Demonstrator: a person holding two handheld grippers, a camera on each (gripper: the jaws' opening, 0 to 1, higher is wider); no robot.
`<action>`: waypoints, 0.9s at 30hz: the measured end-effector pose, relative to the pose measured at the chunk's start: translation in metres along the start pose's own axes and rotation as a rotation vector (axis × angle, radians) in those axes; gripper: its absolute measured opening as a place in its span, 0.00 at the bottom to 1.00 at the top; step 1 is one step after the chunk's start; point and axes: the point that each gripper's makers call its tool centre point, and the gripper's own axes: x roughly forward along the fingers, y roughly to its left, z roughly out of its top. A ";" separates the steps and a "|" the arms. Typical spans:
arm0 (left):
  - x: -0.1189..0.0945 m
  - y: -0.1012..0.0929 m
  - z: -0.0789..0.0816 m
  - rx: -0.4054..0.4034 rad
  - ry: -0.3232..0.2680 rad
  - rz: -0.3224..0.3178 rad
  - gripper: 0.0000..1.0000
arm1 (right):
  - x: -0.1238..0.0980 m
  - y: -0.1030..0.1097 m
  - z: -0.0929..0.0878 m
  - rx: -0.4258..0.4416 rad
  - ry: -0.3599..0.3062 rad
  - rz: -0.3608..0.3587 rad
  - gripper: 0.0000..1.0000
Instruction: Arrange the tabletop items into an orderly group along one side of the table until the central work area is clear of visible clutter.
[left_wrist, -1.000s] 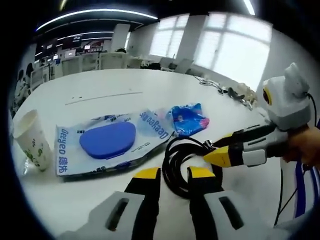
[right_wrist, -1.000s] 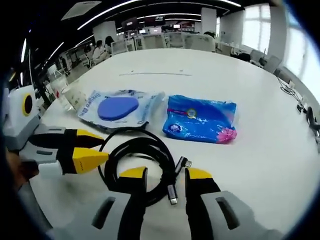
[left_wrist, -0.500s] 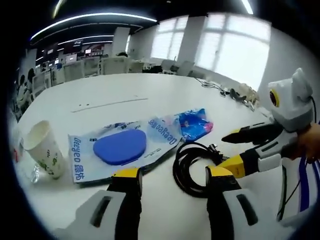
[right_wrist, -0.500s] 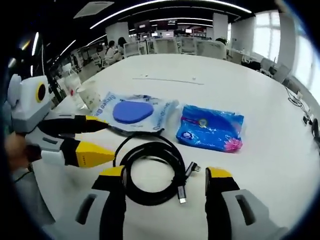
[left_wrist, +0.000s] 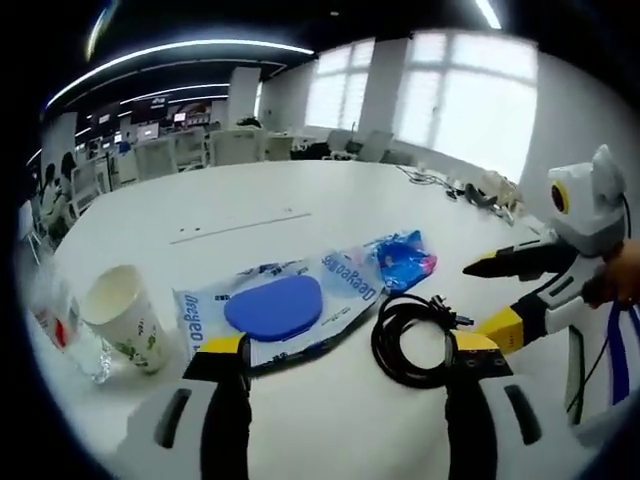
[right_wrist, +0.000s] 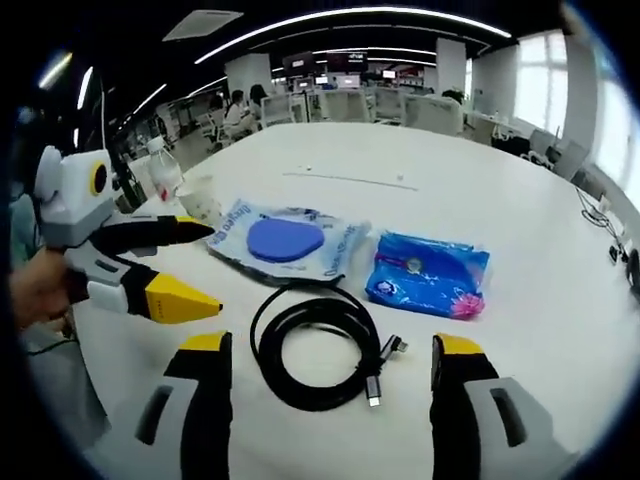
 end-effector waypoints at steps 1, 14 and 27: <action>-0.002 0.001 0.001 0.003 -0.001 0.001 0.82 | -0.001 0.000 0.002 0.002 -0.009 0.004 0.84; -0.031 0.025 0.005 0.023 0.004 0.021 0.97 | -0.023 0.014 0.023 0.013 -0.094 0.062 0.98; -0.075 0.044 0.007 0.041 -0.017 0.035 0.97 | -0.041 0.039 0.038 -0.024 -0.154 0.121 1.00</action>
